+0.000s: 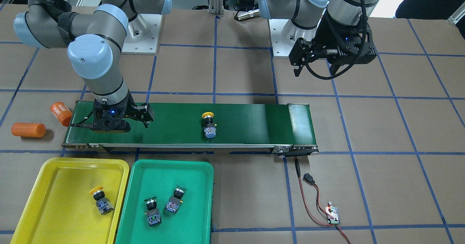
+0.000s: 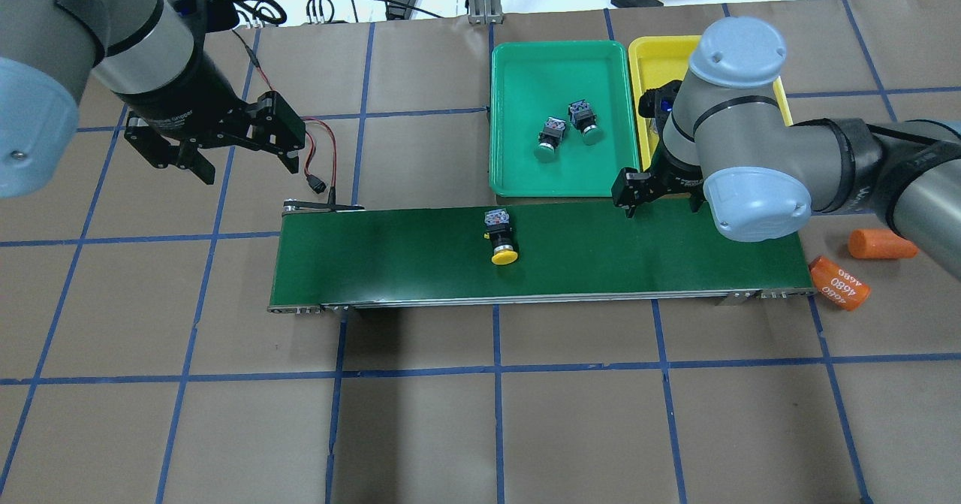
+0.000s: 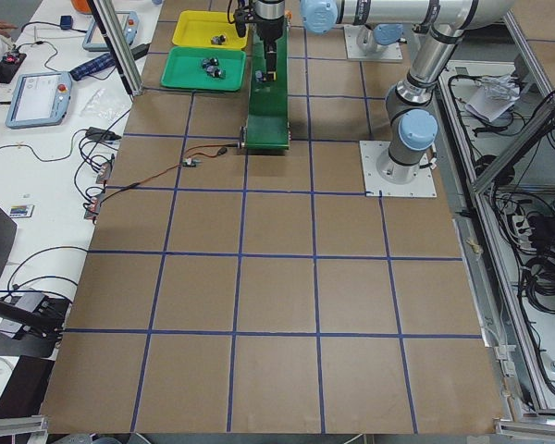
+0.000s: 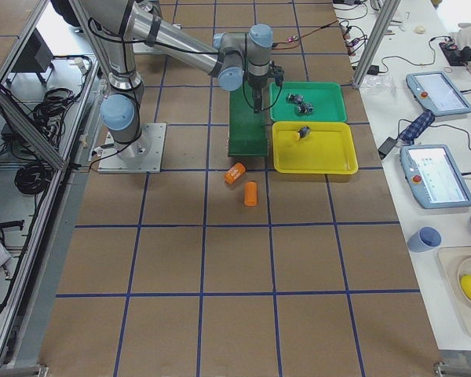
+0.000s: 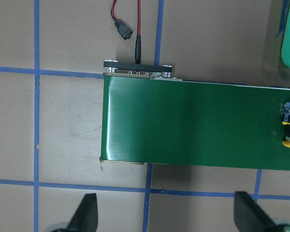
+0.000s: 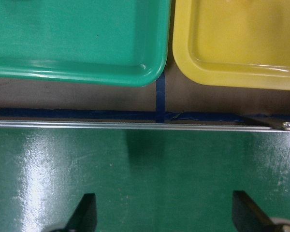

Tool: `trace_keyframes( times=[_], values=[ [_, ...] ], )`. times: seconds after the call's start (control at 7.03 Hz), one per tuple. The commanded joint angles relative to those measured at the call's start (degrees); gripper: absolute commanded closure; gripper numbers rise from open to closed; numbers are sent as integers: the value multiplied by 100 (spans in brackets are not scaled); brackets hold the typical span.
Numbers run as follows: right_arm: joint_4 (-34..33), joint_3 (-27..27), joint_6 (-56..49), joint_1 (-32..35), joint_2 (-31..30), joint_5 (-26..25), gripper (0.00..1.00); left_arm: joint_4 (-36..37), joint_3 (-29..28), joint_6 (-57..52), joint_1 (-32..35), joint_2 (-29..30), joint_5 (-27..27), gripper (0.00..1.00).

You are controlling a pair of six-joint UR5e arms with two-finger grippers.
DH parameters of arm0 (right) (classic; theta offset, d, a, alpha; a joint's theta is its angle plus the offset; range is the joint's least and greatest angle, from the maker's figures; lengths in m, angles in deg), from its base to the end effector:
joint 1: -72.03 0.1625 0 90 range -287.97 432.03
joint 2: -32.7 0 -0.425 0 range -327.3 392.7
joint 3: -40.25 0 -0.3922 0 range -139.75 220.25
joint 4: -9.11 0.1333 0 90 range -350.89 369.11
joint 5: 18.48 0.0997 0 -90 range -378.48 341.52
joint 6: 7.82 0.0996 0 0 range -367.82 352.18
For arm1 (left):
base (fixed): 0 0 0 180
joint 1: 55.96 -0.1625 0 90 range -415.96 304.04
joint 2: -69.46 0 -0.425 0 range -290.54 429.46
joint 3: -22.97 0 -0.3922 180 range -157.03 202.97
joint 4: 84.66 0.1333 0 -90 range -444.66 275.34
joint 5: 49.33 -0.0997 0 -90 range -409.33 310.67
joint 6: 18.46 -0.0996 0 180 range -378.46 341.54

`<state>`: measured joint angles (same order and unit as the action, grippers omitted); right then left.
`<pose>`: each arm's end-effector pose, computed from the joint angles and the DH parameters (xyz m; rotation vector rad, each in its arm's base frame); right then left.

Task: Sort buttons by color to trays
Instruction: 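Move the right gripper back over the belt toward the next yellow button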

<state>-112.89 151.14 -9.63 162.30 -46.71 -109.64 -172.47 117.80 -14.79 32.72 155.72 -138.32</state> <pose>0.1337 -0.5126 0.2768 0.0565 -3.1207 0.0137 -0.1243 -0.4690 0.4815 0.1357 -3.1205 0.0294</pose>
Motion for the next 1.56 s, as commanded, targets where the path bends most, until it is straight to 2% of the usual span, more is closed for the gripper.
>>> trace_keyframes(
  times=[0.0, 1.42],
  values=[
    [-8, 11, 5, 0, 5, -7, 0, 18, -78, -6, 0, -22, -5, 0],
    [-34, 37, 23, -9, 49, -7, 0, 36, 44, -24, -61, 22, -48, 0]
  ],
)
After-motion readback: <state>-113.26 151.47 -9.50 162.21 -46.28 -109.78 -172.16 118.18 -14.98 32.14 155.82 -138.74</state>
